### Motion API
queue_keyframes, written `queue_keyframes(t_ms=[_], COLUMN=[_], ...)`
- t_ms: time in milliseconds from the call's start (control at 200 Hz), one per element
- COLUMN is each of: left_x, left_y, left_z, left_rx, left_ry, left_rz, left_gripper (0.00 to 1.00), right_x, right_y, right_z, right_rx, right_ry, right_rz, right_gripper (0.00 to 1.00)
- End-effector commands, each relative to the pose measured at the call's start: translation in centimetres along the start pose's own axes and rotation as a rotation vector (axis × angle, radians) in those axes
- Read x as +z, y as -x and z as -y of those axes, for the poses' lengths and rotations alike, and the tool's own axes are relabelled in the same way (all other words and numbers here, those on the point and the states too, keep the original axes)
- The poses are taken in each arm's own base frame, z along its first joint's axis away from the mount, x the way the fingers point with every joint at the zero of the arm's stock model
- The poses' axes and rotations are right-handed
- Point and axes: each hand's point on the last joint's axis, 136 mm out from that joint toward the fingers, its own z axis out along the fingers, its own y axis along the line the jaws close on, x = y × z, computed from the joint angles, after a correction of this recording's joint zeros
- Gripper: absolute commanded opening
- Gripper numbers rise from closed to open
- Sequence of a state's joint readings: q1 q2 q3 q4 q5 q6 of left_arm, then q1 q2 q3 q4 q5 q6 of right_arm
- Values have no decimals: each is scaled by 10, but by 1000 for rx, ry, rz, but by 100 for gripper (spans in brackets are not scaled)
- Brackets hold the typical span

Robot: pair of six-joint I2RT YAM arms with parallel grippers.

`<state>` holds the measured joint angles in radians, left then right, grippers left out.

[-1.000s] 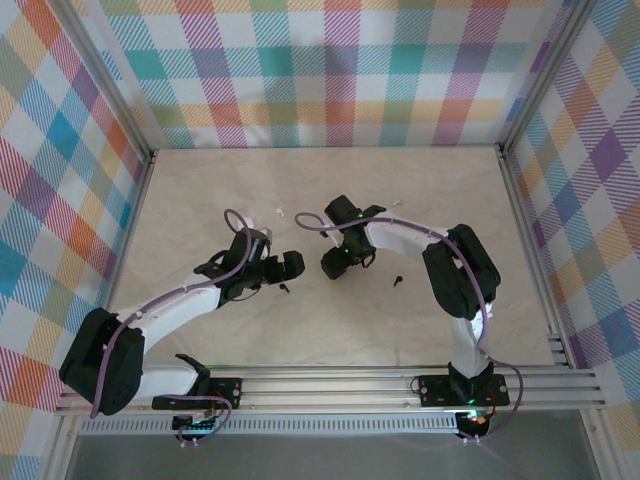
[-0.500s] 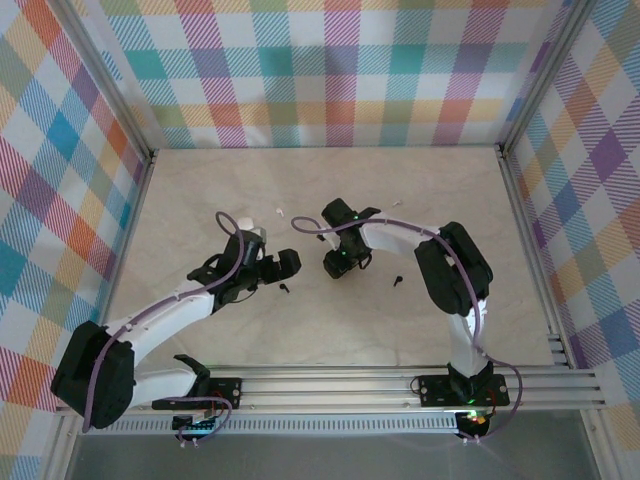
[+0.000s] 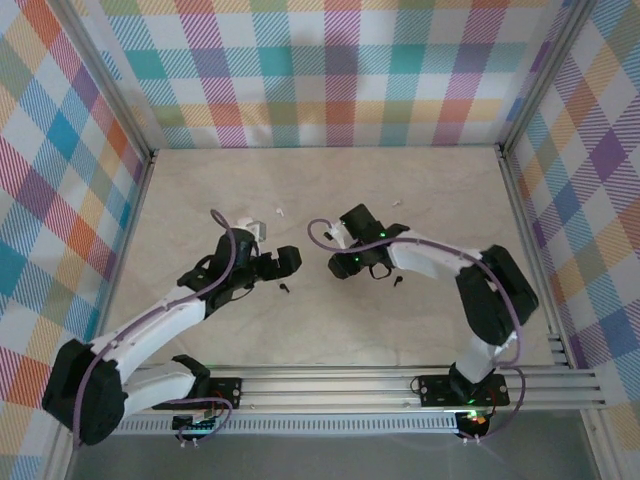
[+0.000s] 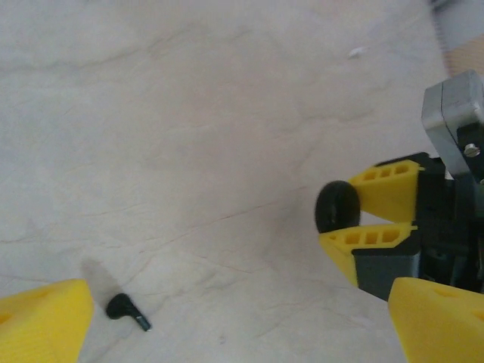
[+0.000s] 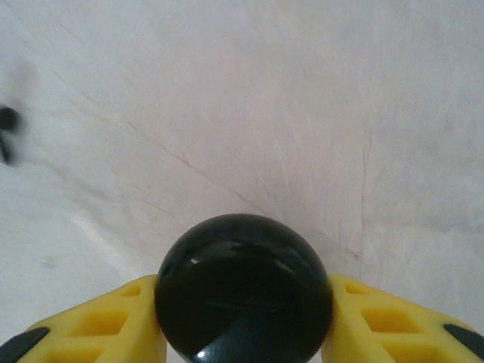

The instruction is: Insert wireless bluetooth earbuds into charging case

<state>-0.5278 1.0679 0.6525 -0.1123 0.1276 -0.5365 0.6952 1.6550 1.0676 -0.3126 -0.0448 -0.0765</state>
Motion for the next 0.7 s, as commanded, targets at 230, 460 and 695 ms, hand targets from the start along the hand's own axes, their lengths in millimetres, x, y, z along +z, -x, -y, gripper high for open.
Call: queue_keyframes(t_ms=[230, 460, 695], left_x=[-53, -43, -26], left_y=[40, 38, 28], left_z=[88, 123, 122], left_rx=[145, 126, 123], left_ry=[-345, -485, -480], left_rz=[72, -71, -125], left_gripper=[90, 76, 63], right_x=[-94, -121, -133], right_y=[77, 83, 87], right_z=[-50, -74, -83], right_rx=[-236, -365, -404], right_ry=[154, 210, 219], right_rz=[558, 637, 667], right_gripper=[40, 40, 41])
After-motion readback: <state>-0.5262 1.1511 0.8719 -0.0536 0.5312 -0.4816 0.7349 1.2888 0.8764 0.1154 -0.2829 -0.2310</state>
